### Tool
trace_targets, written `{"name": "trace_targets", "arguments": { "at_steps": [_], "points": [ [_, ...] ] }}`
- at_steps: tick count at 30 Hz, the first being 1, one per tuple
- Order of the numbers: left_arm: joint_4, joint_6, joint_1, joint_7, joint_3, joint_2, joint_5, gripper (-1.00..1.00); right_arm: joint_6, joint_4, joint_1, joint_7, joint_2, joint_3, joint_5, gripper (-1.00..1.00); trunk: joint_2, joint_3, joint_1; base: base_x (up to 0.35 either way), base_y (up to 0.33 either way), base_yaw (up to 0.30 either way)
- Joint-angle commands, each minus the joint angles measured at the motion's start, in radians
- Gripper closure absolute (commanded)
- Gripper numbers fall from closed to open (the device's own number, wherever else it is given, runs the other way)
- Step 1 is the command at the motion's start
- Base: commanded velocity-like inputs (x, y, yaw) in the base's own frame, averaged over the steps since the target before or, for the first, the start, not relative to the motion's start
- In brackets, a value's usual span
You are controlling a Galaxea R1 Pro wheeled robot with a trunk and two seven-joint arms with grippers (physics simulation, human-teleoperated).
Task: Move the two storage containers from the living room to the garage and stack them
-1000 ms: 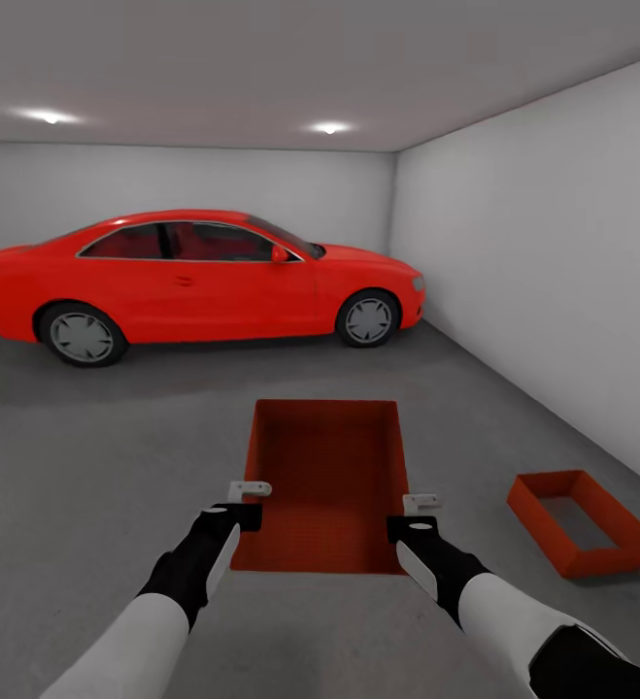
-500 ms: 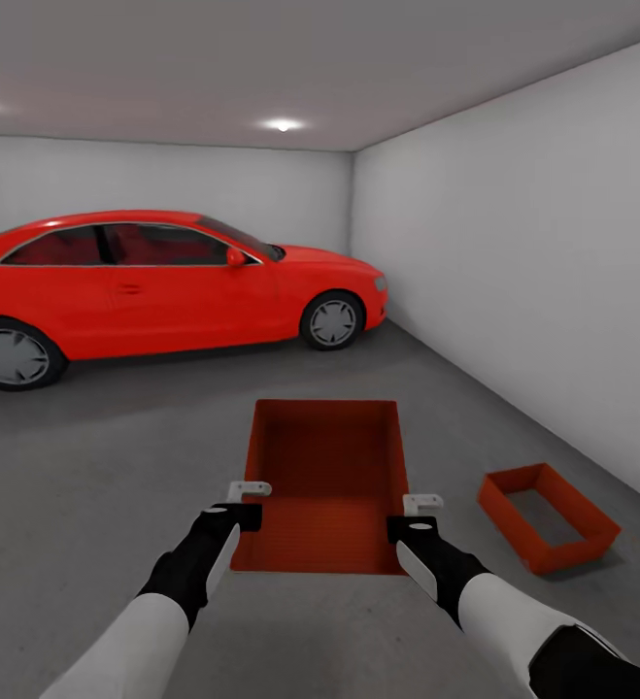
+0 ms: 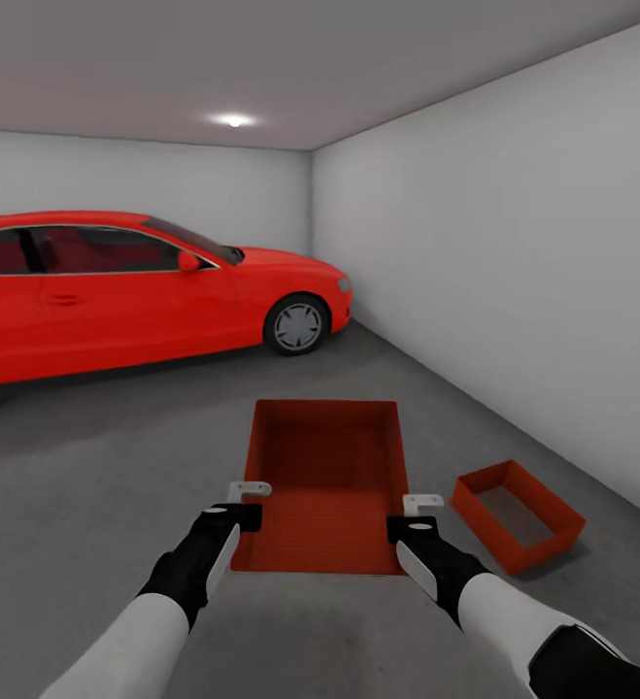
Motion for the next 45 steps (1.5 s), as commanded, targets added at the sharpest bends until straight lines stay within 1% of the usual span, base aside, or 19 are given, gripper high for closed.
{"name": "trace_targets", "arguments": {
  "at_steps": [1,45],
  "points": [
    [-0.002,0.009,0.000,0.036,-0.003,-0.001,-0.036,1.00,0.008,-0.005,-0.002,-0.008,0.001,-0.006,0.001,1.00,-0.002,-0.002,0.001,0.322,0.000,-0.229],
    [-0.002,0.009,0.001,0.036,-0.003,-0.002,-0.036,1.00,0.008,-0.005,-0.002,-0.007,0.001,-0.006,0.001,1.00,-0.002,-0.002,0.001,0.322,0.000,-0.229]
  ]
}}
